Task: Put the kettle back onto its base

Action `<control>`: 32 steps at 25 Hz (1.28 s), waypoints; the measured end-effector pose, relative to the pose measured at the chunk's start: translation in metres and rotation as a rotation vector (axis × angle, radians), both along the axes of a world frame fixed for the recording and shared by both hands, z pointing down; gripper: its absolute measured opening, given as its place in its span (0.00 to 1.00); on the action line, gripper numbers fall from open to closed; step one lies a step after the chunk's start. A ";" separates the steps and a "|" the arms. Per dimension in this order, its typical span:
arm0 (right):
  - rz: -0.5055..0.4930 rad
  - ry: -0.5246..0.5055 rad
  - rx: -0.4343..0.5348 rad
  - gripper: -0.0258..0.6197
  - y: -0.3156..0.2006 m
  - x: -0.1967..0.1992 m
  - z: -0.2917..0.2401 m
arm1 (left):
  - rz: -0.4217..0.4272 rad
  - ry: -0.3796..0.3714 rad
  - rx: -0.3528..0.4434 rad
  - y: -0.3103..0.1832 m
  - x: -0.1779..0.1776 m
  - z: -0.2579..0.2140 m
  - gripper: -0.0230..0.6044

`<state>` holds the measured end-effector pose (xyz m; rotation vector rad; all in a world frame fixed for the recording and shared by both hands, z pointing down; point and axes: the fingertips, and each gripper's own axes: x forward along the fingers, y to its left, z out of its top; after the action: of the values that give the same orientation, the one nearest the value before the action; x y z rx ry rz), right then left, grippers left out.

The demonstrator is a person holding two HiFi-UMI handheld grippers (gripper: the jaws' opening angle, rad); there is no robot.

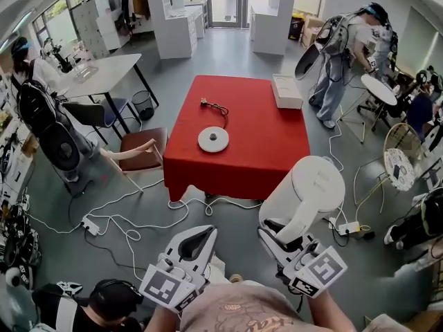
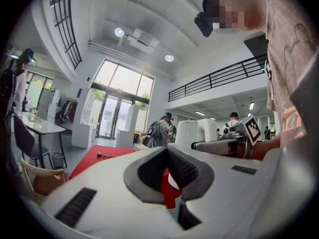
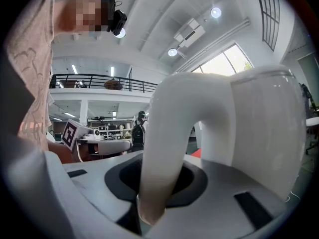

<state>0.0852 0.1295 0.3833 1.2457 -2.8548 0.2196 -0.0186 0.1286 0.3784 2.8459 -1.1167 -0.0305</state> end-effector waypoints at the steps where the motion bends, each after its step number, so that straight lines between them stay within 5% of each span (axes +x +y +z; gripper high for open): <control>1: -0.002 -0.001 0.000 0.22 -0.004 -0.001 0.000 | -0.002 0.000 0.001 -0.004 -0.001 0.000 0.03; 19: -0.023 0.001 -0.010 0.22 -0.098 -0.023 -0.001 | 0.018 -0.015 -0.002 -0.106 -0.014 -0.002 0.03; 32: 0.052 -0.008 0.011 0.22 -0.183 -0.049 -0.008 | 0.127 -0.051 -0.039 -0.200 -0.033 -0.002 0.03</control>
<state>0.0363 -0.0536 0.3758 1.3253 -2.8365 0.2115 -0.0520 -0.0711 0.3763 2.8914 -0.9318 0.0713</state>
